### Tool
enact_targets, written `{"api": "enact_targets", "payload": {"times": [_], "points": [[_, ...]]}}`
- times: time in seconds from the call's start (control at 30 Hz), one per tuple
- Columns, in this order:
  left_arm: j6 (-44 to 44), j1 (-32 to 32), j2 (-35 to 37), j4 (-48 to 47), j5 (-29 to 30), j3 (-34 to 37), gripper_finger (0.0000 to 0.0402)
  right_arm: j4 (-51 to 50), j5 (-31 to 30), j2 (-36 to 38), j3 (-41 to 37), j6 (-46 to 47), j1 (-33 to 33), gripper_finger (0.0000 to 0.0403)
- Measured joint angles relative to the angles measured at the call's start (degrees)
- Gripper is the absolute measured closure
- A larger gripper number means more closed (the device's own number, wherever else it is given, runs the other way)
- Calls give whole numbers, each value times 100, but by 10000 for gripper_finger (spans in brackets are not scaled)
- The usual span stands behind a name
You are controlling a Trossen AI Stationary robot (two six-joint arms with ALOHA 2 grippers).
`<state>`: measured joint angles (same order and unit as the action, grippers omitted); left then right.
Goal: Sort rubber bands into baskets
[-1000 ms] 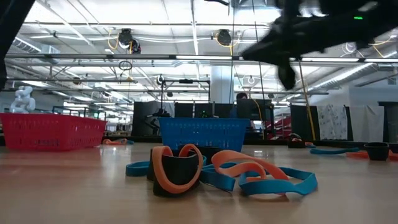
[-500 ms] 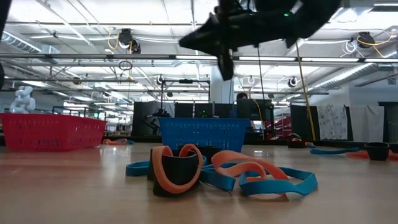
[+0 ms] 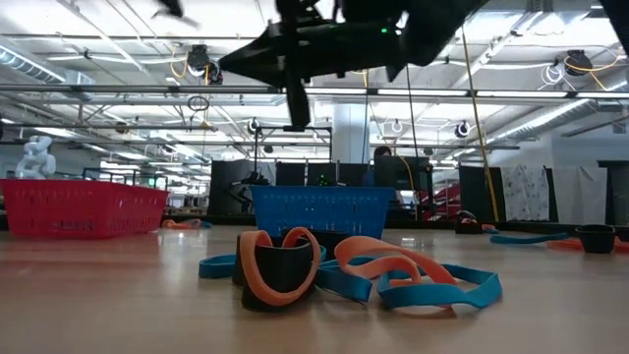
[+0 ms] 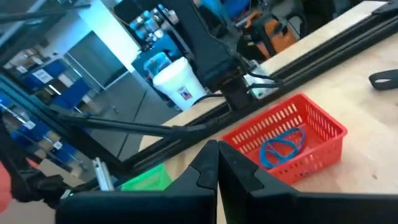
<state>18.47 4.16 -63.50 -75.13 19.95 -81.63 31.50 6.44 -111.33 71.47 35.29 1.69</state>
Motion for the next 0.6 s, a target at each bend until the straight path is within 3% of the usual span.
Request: {"api": "enact_targets", "payload": {"times": [0.3,0.43,0.6], "points": [[1010,9,1169,1078,-639,2857,402,-862,138,-207,393,-37,140,403],[1353,4,1252,1544,-926,3669,402,-1462,300,-3,393,-73,180,403],[1722,5,1234,2188,-1055,4325,401,-2932,464,342,393,-539,188,403]]}}
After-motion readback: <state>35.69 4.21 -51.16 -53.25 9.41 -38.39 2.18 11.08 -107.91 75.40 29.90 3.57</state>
